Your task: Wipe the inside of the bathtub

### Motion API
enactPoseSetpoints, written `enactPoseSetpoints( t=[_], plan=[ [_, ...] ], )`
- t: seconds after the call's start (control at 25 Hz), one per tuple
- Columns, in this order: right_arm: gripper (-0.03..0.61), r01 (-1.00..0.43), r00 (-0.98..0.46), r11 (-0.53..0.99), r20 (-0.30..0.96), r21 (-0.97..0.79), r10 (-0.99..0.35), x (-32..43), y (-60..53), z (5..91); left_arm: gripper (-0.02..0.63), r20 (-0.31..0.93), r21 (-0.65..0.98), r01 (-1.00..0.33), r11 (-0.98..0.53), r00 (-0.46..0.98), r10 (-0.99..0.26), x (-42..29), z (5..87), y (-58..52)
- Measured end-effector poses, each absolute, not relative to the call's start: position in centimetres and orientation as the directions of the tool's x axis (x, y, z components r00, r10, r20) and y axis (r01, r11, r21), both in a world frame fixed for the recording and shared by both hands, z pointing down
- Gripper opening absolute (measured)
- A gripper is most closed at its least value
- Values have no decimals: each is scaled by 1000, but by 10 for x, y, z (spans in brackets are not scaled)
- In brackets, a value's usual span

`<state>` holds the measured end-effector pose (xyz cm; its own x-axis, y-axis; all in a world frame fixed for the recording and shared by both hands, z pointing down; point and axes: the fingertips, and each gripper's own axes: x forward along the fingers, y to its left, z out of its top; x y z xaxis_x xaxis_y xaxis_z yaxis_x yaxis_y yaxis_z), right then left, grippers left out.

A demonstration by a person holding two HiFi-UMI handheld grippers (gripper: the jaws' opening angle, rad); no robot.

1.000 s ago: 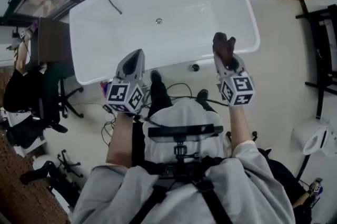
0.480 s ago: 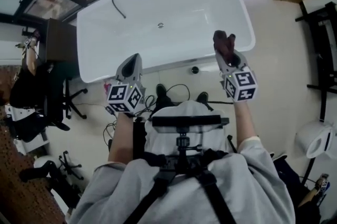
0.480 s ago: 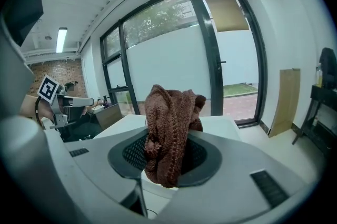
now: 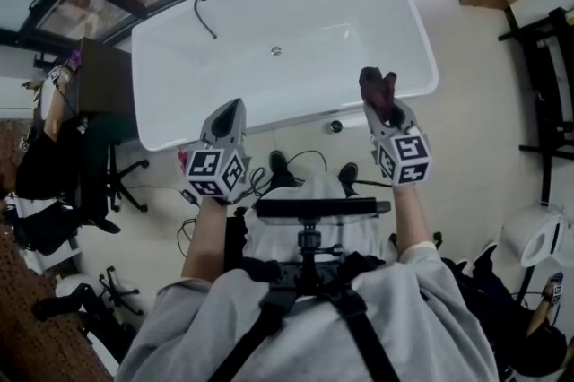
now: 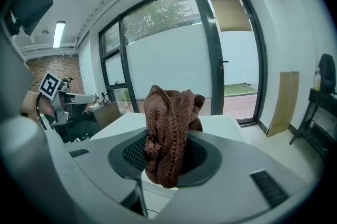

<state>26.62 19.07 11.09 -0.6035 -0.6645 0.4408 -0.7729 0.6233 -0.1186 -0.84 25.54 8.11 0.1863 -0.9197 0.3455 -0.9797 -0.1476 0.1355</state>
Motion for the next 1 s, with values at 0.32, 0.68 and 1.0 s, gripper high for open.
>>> enactPoseSetpoints(
  t=[0.32, 0.68, 1.0],
  plan=[
    [124, -763, -613, 635, 449, -123, -649, 231, 187, 113, 8, 371, 164, -978, -127, 180, -911, -33, 99, 259],
    [124, -763, -603, 637, 477, -111, -640, 237, 197, 121, 8, 369, 172, -979, -107, 164, -915, -34, 105, 274],
    [124, -764, -604, 634, 480, -120, -636, 243, 212, 122, 8, 373, 181, -979, -92, 155, -915, -34, 108, 293]
  ],
)
